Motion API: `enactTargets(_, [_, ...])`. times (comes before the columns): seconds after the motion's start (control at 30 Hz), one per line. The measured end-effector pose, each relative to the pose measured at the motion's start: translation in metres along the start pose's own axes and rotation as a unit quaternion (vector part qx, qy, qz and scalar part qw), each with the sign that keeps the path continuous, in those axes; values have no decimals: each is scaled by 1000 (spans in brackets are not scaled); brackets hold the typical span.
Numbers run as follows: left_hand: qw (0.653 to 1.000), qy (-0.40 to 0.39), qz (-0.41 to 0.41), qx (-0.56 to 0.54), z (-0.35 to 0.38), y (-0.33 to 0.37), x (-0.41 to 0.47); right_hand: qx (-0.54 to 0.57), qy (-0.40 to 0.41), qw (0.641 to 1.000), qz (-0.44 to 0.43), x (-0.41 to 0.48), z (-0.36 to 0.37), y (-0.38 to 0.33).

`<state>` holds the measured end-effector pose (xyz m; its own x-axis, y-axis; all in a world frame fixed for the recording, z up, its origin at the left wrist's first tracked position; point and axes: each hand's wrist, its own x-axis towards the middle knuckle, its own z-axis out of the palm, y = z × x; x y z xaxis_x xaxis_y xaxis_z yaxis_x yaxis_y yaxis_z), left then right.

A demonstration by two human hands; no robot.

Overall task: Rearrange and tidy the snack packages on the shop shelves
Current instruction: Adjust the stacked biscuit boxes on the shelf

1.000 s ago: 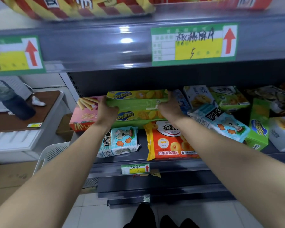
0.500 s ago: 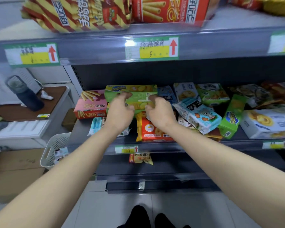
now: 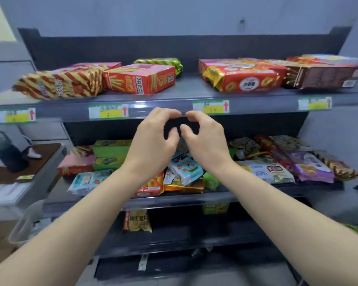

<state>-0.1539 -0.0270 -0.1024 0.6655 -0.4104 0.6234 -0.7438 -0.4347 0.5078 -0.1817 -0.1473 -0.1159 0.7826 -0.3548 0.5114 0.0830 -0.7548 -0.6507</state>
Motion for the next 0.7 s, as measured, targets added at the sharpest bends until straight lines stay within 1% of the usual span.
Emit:
enactTargets(0.23, [997,11,75,-21,30,83,64,-55,104,993,-5,37,-111,22])
enactTargets(0.43, [992,-16,113,-53,70,122,118,-116,162,980,20,76,-171,52])
enactTargets(0.5, [990,-27,114,-73,85,127,136,-135,173,975,36,89,-186,65])
enactTargets(0.6, [989,-49,90,-111,108,128,161,-158,186,968,58,104,-204,86])
enactTargets(0.7, [989,-70,68,-114,129,123,179,-168,180,966,76,118,-215,104])
